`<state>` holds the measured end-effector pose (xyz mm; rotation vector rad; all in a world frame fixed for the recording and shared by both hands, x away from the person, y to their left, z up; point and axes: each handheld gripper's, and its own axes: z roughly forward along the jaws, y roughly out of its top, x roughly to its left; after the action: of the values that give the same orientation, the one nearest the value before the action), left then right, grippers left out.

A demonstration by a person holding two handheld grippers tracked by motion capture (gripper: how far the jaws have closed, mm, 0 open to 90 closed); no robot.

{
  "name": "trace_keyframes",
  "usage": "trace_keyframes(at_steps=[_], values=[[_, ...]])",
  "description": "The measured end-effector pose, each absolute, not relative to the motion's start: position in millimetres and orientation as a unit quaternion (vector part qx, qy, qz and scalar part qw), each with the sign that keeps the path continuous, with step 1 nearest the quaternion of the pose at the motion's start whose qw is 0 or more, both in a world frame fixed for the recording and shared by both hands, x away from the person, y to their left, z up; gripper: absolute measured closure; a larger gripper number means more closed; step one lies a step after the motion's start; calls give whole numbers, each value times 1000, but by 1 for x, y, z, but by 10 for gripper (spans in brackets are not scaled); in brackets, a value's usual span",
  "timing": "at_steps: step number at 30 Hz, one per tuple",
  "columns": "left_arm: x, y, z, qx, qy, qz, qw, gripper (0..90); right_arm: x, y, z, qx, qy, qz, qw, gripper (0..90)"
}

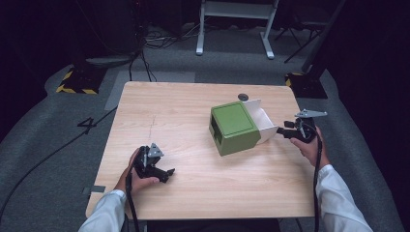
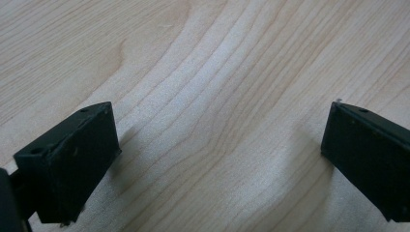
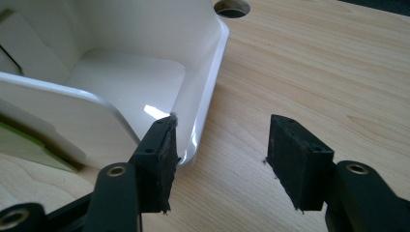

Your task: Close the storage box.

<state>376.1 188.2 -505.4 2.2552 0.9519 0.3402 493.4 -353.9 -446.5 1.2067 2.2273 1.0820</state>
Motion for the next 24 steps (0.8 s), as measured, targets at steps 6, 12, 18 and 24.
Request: trace_keyframes(at_steps=[6,12,18,24], values=[[376,188,-505,862,364,130,329,1,492,-344,-446,424,798,385,190,450],[376,188,-505,862,364,130,329,1,490,-333,-446,419,801,384,188,459],[376,188,-505,862,363,130,328,1,487,-322,-444,412,804,386,187,459],[376,188,-505,862,364,130,329,1,484,-309,-441,400,807,393,185,463]])
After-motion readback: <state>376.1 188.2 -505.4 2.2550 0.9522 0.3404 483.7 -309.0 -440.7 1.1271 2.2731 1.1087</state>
